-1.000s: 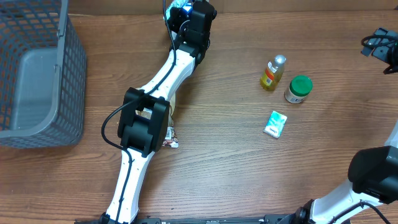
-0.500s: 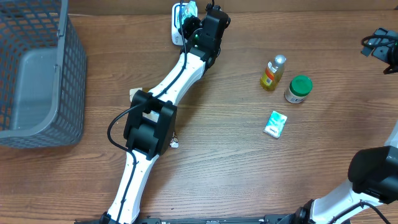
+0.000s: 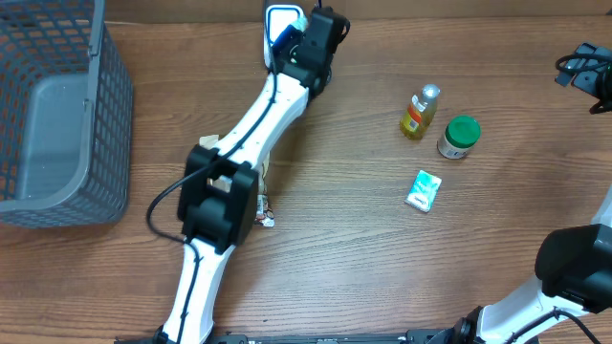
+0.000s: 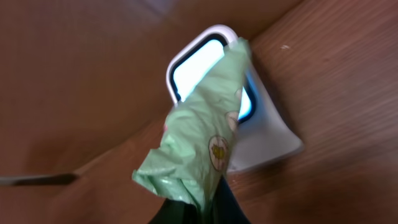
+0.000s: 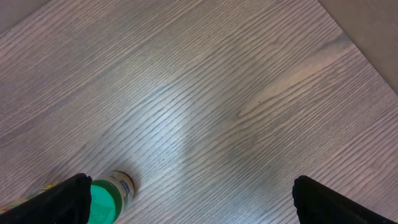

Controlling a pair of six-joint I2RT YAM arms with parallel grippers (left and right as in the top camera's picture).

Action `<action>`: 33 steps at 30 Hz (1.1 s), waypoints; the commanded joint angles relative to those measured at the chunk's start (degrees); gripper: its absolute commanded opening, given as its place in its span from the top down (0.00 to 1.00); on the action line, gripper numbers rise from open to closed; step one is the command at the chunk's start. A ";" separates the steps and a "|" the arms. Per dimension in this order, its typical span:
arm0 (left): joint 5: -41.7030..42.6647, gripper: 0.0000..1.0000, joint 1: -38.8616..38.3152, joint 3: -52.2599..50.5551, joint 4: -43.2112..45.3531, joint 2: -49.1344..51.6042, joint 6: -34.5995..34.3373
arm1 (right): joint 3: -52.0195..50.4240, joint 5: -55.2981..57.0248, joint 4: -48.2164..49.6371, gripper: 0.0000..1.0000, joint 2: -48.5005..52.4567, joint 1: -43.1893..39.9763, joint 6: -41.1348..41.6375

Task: Scan the item barcode
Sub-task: 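Hold the wipes pack in front of the scanner window with the left gripper, then carry the wipes pack right and lower it beside the small box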

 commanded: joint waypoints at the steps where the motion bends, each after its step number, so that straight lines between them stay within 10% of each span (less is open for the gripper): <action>1: 16.61 0.95 0.31 0.98 -7.45 -10.75 -13.68 | 0.50 0.39 0.33 0.00 -0.35 -0.07 0.26; 14: 44.59 0.96 -0.76 -2.62 -47.87 -16.02 -38.16 | 0.50 0.42 0.33 0.00 -0.35 -0.07 0.24; 33: 46.01 0.96 -11.56 -22.73 -36.89 -15.93 -42.47 | 0.50 0.42 0.33 0.00 -0.35 -0.07 0.24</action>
